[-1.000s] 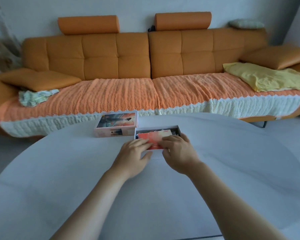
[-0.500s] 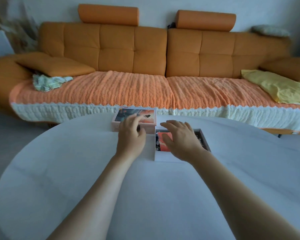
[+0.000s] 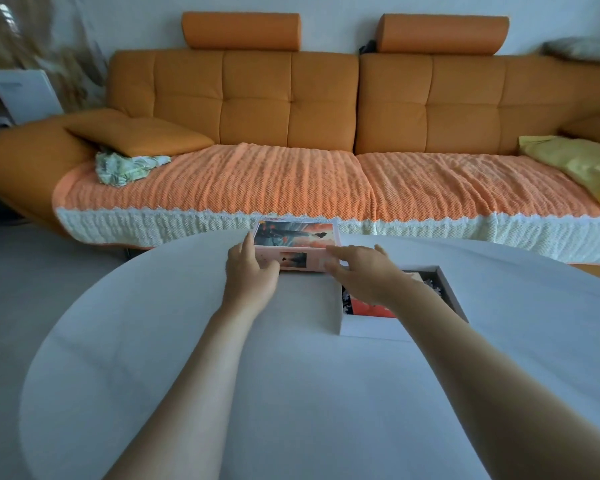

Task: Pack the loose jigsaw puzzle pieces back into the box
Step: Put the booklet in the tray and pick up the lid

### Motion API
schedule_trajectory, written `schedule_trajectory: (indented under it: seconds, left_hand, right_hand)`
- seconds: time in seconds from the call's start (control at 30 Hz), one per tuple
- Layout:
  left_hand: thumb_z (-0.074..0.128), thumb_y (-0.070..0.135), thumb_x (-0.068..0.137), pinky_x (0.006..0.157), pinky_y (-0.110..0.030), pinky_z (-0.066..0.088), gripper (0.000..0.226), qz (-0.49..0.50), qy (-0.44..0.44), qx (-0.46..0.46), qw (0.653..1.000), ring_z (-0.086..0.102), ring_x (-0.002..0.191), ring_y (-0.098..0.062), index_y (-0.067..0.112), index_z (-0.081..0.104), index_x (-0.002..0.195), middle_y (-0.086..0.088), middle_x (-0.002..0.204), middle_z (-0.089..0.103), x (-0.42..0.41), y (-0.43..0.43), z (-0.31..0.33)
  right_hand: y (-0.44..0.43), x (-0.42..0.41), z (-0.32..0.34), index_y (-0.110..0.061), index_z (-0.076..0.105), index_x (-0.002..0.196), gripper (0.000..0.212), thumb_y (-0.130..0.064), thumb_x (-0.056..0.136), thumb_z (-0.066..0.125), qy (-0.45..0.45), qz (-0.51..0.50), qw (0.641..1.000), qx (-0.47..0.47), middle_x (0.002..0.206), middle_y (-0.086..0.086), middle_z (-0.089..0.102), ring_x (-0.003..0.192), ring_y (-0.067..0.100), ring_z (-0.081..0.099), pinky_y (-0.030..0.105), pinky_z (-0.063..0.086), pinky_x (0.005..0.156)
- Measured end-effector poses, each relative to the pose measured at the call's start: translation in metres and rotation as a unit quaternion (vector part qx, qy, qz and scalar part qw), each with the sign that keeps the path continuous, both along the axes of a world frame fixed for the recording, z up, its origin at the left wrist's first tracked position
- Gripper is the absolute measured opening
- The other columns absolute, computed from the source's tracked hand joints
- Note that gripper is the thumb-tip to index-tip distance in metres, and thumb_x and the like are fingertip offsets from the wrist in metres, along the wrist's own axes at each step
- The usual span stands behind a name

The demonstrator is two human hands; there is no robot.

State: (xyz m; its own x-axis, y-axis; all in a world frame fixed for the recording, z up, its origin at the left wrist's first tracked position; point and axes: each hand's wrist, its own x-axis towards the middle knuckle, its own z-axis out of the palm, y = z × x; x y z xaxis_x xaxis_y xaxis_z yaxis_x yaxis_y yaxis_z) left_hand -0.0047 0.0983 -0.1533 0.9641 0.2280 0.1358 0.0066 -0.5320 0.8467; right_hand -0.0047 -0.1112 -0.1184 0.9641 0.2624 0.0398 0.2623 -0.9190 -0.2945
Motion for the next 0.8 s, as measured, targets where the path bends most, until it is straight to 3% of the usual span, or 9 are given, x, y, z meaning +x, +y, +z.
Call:
schedule_trajectory:
  seconds: [0.13,0.27,0.37,0.53,0.63,0.8]
  left_hand:
    - [0.057,0.015,0.085,0.102,-0.030,0.040,0.057,0.031,-0.103,0.003,0.994,0.050,0.118,-0.015,0.022,0.047,0.141,-0.002,0.132,0.035,-0.006,-0.004,0.014]
    - [0.065,0.011,0.081,0.092,-0.023,0.043,0.048,0.021,-0.194,-0.017,0.981,0.054,0.106,-0.011,0.023,0.056,0.127,0.000,0.124,0.038,-0.021,-0.018,0.028]
    - [0.067,0.009,0.079,0.091,-0.023,0.046,0.047,-0.014,-0.230,-0.025,0.973,0.054,0.104,-0.007,0.023,0.057,0.122,0.002,0.121,0.038,-0.035,-0.034,0.033]
    - [0.071,0.007,0.077,0.093,-0.012,0.042,0.050,-0.084,-0.252,-0.008,0.964,0.047,0.110,0.007,0.021,0.057,0.123,0.001,0.121,0.039,-0.065,-0.064,0.022]
    - [0.071,0.005,0.077,0.087,-0.001,0.035,0.051,-0.119,-0.241,-0.003,0.963,0.044,0.109,0.012,0.020,0.056,0.123,0.000,0.121,0.038,-0.083,-0.077,0.015]
    - [0.072,0.009,0.078,0.084,-0.001,0.039,0.052,-0.154,-0.211,0.018,0.965,0.043,0.110,0.009,0.022,0.054,0.125,0.003,0.121,0.035,-0.100,-0.092,0.002]
  right_hand:
    - [-0.007,-0.004,0.010,-0.026,0.042,0.144,0.046,-0.036,0.099,0.045,-0.106,0.005,0.991,0.083,0.141,0.001,0.052,0.123,0.023,0.051,0.039,0.035,0.107]
    - [-0.020,-0.015,0.025,-0.027,0.041,0.139,0.047,-0.022,0.095,0.055,-0.157,-0.006,0.967,0.202,0.132,0.003,0.042,0.108,0.023,0.055,0.033,0.046,0.088]
    - [-0.039,-0.031,0.029,-0.026,0.034,0.146,0.059,-0.015,0.093,0.058,-0.161,-0.043,0.966,0.197,0.127,0.002,0.037,0.099,0.020,0.053,0.029,0.044,0.085]
    - [-0.074,-0.070,0.021,-0.030,0.049,0.134,0.055,-0.005,0.087,0.061,-0.151,-0.090,0.964,0.199,0.120,-0.001,0.038,0.082,0.016,0.054,0.033,0.050,0.084]
    - [-0.091,-0.092,0.015,-0.032,0.052,0.130,0.055,-0.003,0.084,0.061,-0.134,-0.122,0.960,0.215,0.115,-0.005,0.038,0.086,0.019,0.058,0.040,0.054,0.082]
    - [-0.108,-0.122,0.005,-0.025,0.052,0.133,0.053,-0.003,0.085,0.062,-0.135,-0.135,0.961,0.198,0.118,0.002,0.040,0.091,0.019,0.050,0.026,0.046,0.086]
